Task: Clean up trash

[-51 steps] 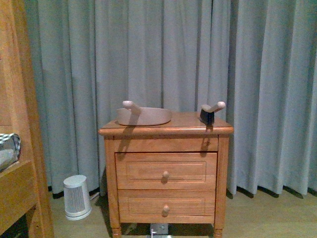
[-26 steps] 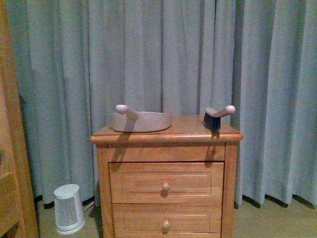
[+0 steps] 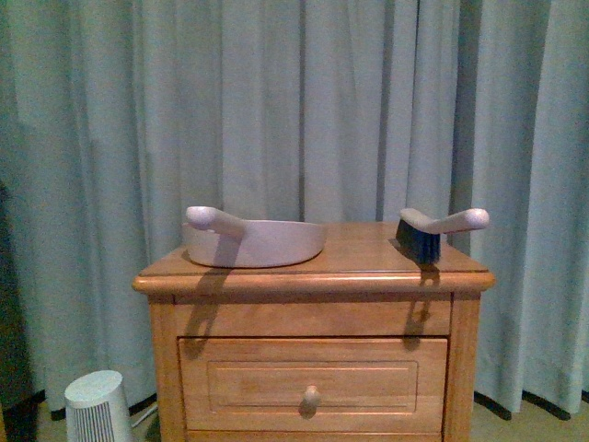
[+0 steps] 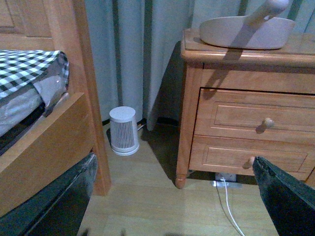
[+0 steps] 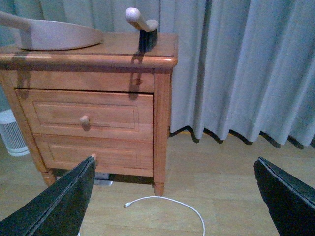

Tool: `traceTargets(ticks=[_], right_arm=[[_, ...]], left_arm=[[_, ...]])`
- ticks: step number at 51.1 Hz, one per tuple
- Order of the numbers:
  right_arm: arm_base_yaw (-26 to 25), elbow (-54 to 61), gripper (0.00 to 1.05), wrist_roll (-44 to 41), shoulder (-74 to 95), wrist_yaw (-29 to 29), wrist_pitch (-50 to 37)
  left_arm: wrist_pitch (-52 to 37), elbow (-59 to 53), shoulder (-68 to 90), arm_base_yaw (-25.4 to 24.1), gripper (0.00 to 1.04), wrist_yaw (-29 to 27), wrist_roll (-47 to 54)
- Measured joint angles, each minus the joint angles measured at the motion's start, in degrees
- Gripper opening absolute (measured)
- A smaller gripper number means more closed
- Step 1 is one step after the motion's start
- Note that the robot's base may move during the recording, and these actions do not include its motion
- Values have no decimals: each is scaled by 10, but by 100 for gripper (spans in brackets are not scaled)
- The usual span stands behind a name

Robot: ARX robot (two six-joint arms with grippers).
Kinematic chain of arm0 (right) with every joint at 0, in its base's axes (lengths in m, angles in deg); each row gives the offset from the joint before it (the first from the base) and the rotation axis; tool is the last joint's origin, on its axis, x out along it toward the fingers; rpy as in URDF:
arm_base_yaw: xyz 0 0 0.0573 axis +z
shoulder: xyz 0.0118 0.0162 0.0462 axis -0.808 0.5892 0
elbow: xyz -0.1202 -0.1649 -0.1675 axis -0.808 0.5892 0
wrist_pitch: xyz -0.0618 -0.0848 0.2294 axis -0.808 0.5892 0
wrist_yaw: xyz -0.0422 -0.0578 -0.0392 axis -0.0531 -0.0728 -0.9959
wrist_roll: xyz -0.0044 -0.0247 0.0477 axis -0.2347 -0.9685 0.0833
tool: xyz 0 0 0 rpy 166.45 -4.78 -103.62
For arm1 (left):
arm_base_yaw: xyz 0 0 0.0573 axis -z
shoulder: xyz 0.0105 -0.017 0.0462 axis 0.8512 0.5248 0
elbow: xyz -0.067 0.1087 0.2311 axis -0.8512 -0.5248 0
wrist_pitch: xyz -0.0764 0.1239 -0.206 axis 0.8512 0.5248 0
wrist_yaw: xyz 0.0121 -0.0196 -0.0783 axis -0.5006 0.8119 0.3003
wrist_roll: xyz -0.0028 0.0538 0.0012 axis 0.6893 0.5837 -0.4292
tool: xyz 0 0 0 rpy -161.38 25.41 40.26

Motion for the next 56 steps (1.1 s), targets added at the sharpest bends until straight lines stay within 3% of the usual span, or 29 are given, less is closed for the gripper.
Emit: traceTargets(ticks=[56], right_arm=[[0,0,97,0,0,0,0]], left_arm=[[0,0,0,0,97,0,0]])
